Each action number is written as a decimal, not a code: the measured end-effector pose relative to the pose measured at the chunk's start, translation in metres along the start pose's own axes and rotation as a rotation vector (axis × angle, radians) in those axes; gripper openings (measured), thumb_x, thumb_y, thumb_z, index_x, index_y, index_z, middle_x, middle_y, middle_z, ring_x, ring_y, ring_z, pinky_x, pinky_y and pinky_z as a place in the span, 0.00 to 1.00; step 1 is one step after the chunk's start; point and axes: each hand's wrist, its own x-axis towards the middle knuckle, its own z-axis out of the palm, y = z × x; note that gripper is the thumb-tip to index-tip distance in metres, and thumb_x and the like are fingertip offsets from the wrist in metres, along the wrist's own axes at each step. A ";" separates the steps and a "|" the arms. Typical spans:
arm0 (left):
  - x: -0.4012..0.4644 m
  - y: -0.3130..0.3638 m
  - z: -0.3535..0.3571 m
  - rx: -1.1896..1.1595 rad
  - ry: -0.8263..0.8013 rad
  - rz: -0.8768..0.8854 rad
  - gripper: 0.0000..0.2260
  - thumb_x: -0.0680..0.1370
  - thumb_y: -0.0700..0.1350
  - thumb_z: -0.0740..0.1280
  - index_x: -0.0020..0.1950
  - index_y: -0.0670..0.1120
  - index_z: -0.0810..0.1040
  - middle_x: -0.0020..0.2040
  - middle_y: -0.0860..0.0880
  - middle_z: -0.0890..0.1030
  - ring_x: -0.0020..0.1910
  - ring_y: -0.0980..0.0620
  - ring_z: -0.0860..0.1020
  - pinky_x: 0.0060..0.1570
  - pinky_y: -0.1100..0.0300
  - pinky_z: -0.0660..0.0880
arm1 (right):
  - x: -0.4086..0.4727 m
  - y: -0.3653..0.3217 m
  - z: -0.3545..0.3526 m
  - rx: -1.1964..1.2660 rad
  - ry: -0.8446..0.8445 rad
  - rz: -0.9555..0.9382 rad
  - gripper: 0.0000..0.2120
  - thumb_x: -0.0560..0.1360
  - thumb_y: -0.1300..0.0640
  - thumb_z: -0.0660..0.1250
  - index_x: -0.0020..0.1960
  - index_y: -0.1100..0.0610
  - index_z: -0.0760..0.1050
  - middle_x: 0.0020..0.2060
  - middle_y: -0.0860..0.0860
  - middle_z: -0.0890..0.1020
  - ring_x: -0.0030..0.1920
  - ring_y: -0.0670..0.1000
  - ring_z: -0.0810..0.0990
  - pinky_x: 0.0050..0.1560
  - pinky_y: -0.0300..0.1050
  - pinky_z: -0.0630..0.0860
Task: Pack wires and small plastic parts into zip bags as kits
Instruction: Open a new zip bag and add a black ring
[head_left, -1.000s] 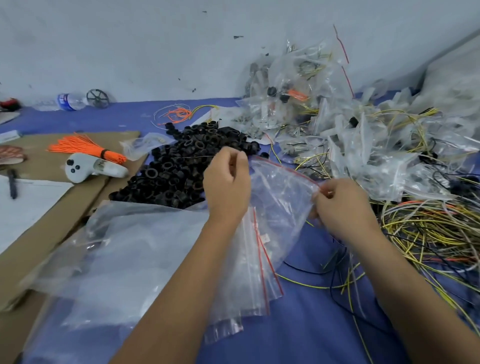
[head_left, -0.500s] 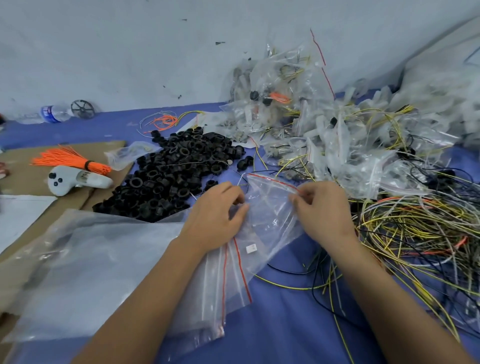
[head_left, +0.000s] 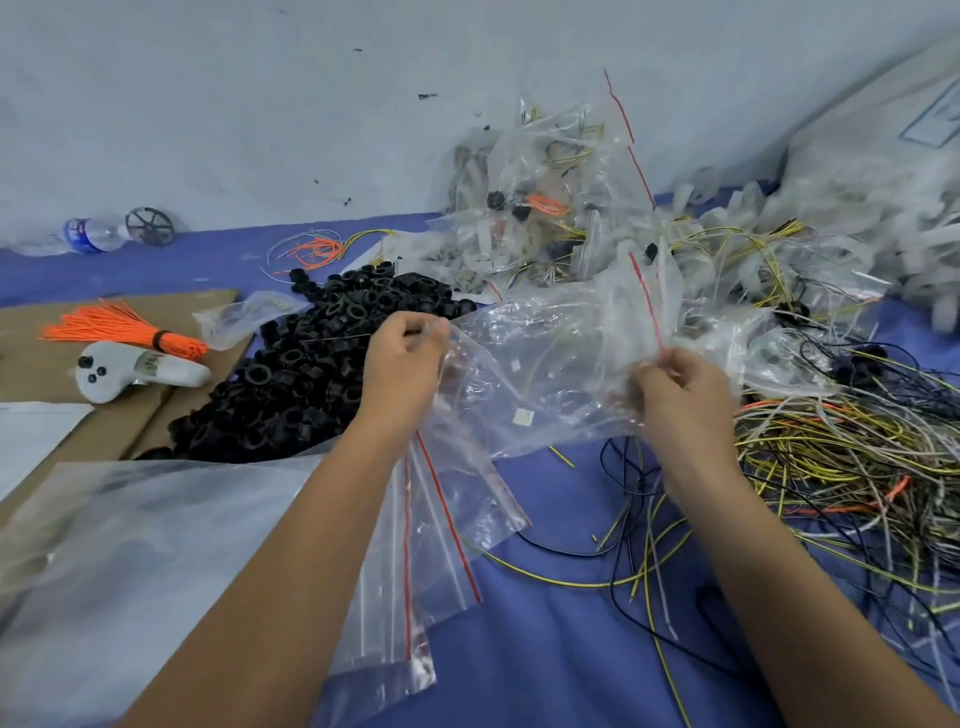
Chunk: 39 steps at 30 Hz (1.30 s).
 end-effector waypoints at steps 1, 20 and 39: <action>0.002 0.003 0.002 -0.067 0.029 -0.032 0.07 0.84 0.45 0.65 0.52 0.43 0.79 0.41 0.44 0.84 0.34 0.49 0.82 0.35 0.55 0.79 | 0.000 0.001 -0.001 -0.058 -0.097 0.009 0.08 0.70 0.53 0.64 0.39 0.57 0.77 0.34 0.59 0.82 0.34 0.59 0.81 0.38 0.58 0.78; 0.029 0.029 -0.019 0.349 0.188 0.207 0.15 0.83 0.48 0.67 0.39 0.42 0.78 0.32 0.42 0.80 0.30 0.45 0.77 0.37 0.51 0.75 | 0.005 0.001 -0.006 0.184 -0.006 0.057 0.20 0.79 0.56 0.65 0.29 0.59 0.74 0.22 0.51 0.71 0.23 0.51 0.69 0.26 0.43 0.67; -0.003 -0.014 -0.034 0.617 0.056 0.065 0.33 0.85 0.63 0.51 0.30 0.40 0.71 0.30 0.44 0.76 0.33 0.44 0.75 0.36 0.51 0.68 | 0.010 0.014 -0.005 -0.201 0.031 -0.121 0.20 0.81 0.48 0.67 0.34 0.58 0.81 0.19 0.47 0.75 0.23 0.44 0.73 0.32 0.42 0.68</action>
